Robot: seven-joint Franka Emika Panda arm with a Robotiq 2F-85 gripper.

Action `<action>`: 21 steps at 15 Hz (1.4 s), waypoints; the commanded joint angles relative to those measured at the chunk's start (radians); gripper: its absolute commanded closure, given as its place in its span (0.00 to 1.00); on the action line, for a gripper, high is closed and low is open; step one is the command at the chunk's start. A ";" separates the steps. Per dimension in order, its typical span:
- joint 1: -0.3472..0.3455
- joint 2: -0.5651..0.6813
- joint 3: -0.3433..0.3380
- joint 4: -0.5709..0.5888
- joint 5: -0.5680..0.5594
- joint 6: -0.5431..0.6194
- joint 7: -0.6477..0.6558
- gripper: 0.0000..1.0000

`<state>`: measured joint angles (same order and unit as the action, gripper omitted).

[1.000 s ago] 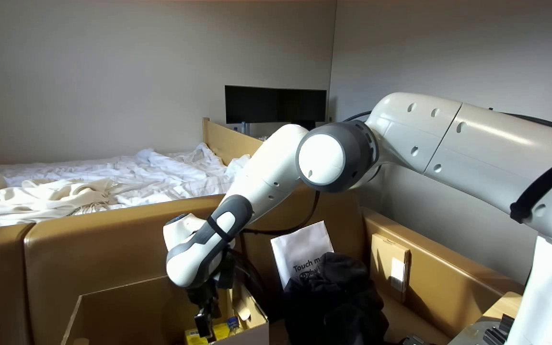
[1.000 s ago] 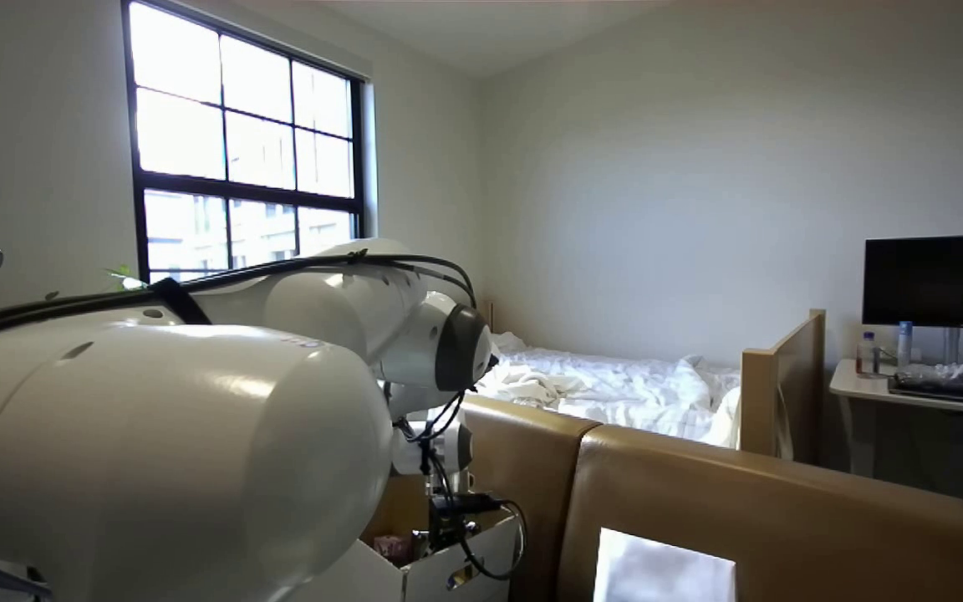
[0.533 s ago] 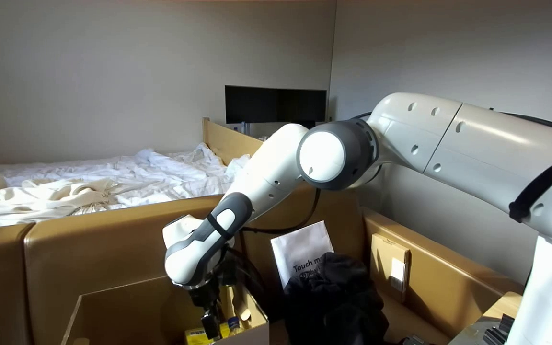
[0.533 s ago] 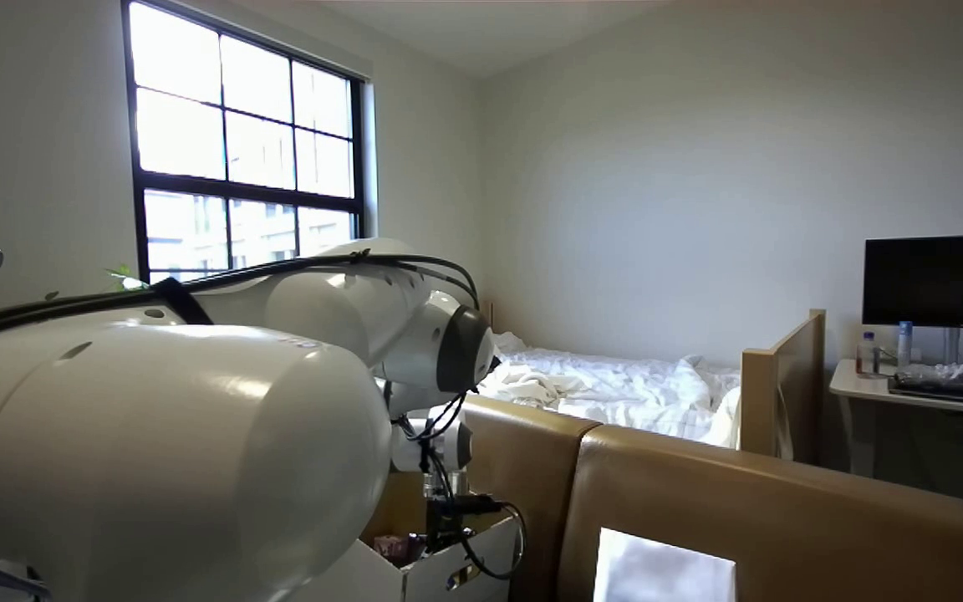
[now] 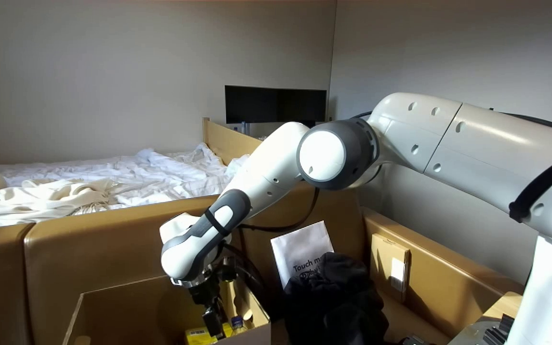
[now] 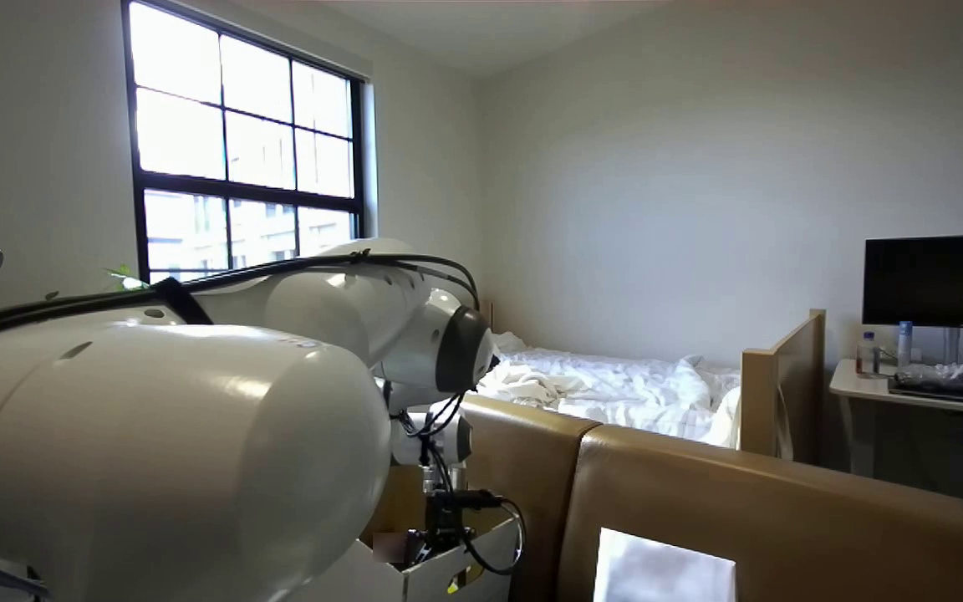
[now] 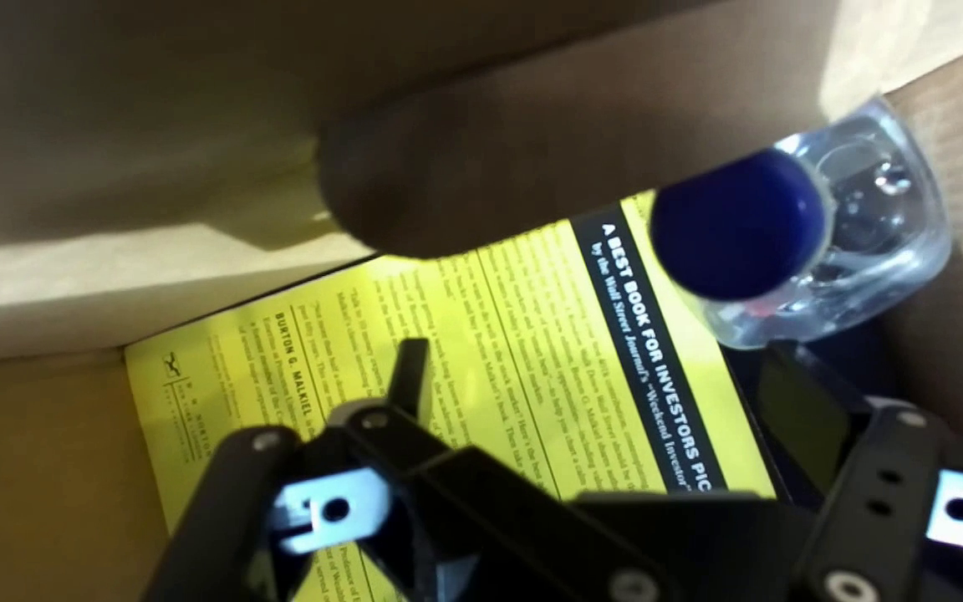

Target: Remove the bottle from the box and put it on the handle of the couch

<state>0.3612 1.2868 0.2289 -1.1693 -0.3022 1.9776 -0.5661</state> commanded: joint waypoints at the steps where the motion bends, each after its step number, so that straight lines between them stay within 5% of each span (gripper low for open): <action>1: 0.007 0.003 -0.014 0.021 -0.006 -0.079 -0.028 0.00; 12: 0.005 0.005 -0.007 0.037 -0.006 -0.107 -0.088 0.00; 13: -0.043 -0.136 0.002 -0.171 -0.020 -0.050 -0.099 0.00; 21: -0.094 -0.269 0.013 -0.371 -0.010 -0.023 -0.153 0.00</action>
<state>0.3106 1.1138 0.2257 -1.3918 -0.3047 1.9201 -0.6821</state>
